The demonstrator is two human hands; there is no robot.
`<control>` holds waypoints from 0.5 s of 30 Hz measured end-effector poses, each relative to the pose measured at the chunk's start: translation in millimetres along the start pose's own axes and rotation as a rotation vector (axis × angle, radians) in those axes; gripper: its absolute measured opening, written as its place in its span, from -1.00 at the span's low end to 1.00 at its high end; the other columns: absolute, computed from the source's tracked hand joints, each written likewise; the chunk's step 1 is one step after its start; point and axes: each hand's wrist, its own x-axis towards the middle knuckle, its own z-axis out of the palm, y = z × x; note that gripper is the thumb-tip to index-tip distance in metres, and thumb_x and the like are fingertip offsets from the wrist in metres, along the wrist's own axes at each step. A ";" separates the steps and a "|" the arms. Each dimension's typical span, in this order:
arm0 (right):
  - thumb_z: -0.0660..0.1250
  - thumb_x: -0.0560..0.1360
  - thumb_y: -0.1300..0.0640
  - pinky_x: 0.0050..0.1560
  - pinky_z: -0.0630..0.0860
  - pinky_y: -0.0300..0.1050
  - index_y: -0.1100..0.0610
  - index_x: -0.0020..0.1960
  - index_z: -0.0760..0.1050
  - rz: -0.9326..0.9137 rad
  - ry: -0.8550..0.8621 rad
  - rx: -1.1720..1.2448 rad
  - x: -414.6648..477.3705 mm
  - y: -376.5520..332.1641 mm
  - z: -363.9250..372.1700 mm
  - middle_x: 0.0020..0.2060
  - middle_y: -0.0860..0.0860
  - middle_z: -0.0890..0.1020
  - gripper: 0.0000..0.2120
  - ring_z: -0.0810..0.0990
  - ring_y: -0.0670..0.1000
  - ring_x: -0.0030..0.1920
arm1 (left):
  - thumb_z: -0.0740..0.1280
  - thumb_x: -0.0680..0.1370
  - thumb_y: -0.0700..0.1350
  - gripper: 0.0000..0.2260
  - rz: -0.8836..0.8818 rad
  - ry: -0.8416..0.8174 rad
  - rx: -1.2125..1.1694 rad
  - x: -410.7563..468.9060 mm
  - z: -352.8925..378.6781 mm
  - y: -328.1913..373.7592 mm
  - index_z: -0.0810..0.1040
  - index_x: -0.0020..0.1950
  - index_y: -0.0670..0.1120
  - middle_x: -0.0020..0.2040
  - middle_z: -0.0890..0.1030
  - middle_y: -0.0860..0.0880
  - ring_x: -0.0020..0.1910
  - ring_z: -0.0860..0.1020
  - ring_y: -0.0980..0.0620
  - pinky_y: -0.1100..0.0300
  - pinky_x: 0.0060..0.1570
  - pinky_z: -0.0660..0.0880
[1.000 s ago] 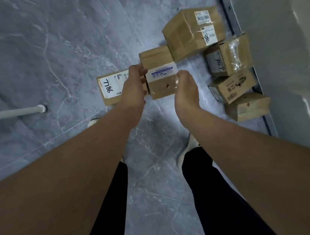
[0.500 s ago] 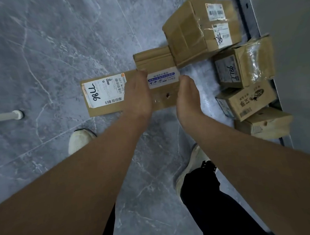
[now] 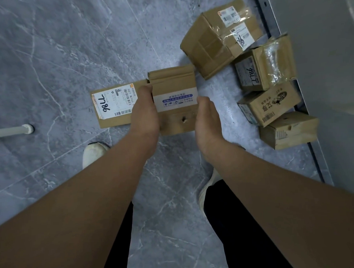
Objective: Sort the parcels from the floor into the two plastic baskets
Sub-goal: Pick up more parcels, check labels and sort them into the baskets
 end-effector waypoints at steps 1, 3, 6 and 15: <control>0.10 0.74 -0.12 -0.05 0.45 -0.15 0.05 0.29 0.58 0.002 -0.003 0.006 -4.9 0.9 -1.7 0.02 -0.12 0.67 -0.63 0.61 -0.10 0.02 | 0.10 0.69 0.12 -0.65 -0.005 -0.003 0.008 -4.0 -2.7 0.9 0.57 -0.15 0.06 -0.44 0.64 0.20 -0.08 0.63 0.01 -0.02 0.21 0.54; 0.11 0.75 -0.08 -0.08 0.43 -0.18 0.03 0.27 0.55 0.005 -0.006 0.016 -16.7 2.3 -3.2 -0.01 -0.16 0.63 -0.70 0.58 -0.14 -0.01 | 0.09 0.70 0.12 -0.66 -0.017 -0.018 0.027 -12.4 -8.3 1.9 0.55 -0.13 0.06 -0.47 0.62 0.21 -0.13 0.61 0.03 0.02 0.13 0.55; 0.14 0.76 -0.05 -0.09 0.43 -0.20 -0.02 0.17 0.50 0.007 -0.003 0.053 -34.3 3.9 -3.5 -0.03 -0.16 0.60 -0.81 0.56 -0.16 -0.04 | 0.06 0.71 0.12 -0.65 -0.027 -0.035 0.054 -24.4 -17.7 1.9 0.54 -0.11 0.07 -0.47 0.62 0.20 -0.18 0.61 0.05 0.11 -0.03 0.56; 0.15 0.57 -0.15 0.12 0.62 -0.03 -0.08 0.09 0.54 -0.094 0.047 0.165 -100.4 8.1 -4.6 -0.10 -0.22 0.69 -0.74 0.68 -0.11 0.03 | 0.08 0.68 0.16 -0.61 -0.020 0.029 0.021 -62.6 -49.9 19.3 0.61 0.17 -0.02 -0.13 0.67 0.03 -0.09 0.62 0.02 0.12 -0.18 0.47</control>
